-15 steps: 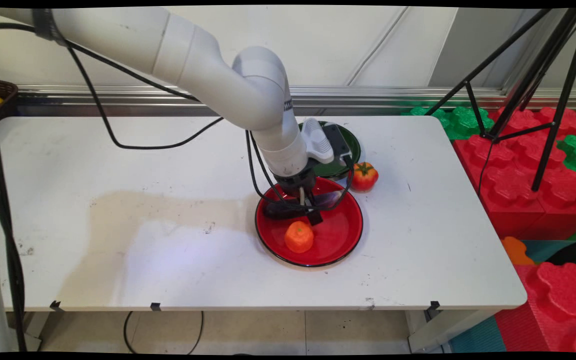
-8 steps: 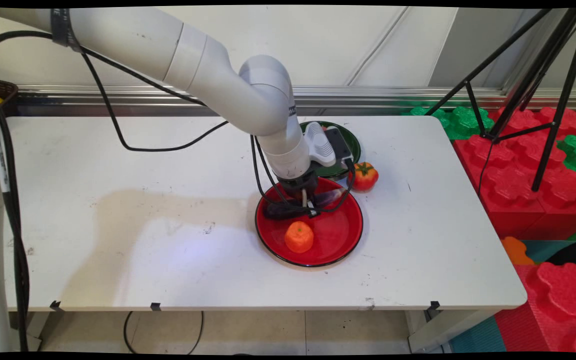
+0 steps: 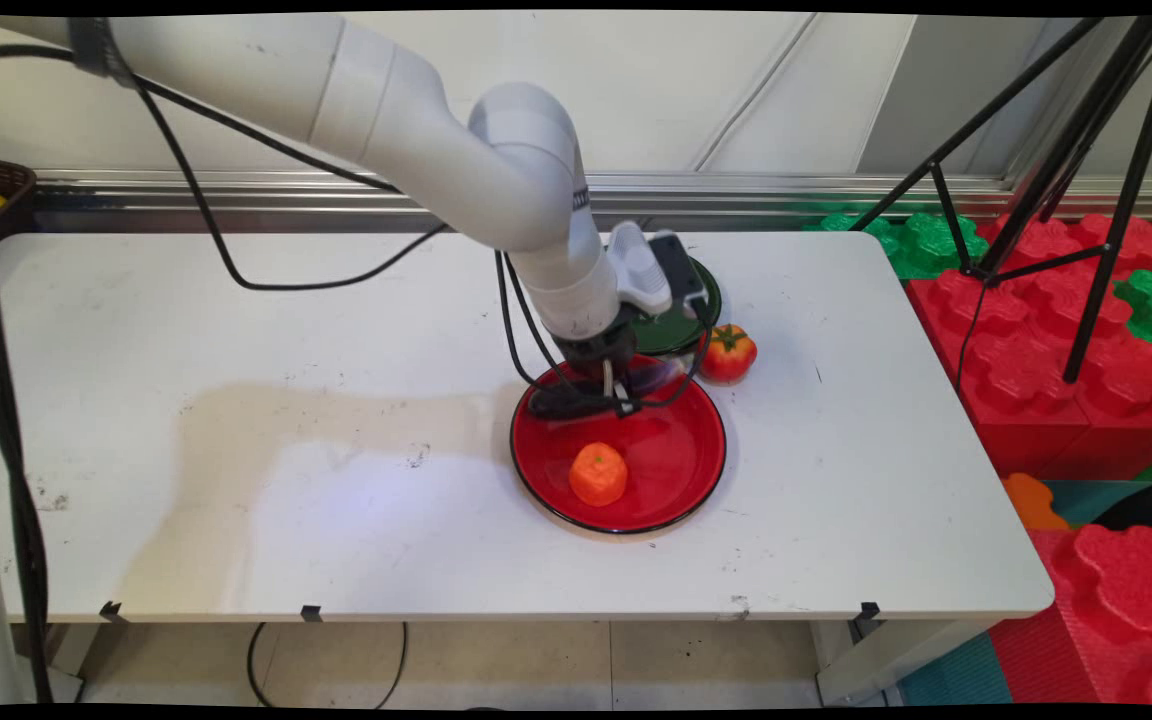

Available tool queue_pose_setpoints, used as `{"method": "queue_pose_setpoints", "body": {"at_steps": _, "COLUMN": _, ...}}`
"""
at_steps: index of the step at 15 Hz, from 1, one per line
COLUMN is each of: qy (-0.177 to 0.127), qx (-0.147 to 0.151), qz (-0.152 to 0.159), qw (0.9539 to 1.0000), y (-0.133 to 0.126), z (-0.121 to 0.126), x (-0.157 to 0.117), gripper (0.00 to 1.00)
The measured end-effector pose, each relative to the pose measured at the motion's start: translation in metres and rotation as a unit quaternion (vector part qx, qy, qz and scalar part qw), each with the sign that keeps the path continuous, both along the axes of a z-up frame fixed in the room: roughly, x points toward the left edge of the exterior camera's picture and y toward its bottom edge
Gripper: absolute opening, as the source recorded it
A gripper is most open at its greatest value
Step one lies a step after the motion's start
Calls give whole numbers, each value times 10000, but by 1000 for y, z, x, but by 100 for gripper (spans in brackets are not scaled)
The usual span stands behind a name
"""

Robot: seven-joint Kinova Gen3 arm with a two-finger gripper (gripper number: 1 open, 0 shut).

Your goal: Place the picked object on the green plate

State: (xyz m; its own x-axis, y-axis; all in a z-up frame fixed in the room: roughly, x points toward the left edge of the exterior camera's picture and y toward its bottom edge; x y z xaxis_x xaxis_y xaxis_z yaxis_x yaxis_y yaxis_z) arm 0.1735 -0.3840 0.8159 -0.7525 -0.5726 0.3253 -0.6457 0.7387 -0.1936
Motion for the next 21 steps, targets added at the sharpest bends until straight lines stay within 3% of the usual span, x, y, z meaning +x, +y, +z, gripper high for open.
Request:
{"method": "queue_pose_setpoints", "body": {"at_steps": 7, "qy": 86, "qx": -464, "qz": 369, "qw": 9982, "y": -4, "z": 57, "x": 4, "gripper": 0}}
{"method": "queue_pose_setpoints", "body": {"at_steps": 12, "qy": 210, "qx": -915, "qz": 906, "qw": 9915, "y": -28, "z": 95, "x": 12, "gripper": 0}}
{"method": "queue_pose_setpoints", "body": {"at_steps": 21, "qy": 299, "qx": -1235, "qz": 1708, "qw": 9771, "y": -86, "z": 99, "x": 37, "gripper": 0}}
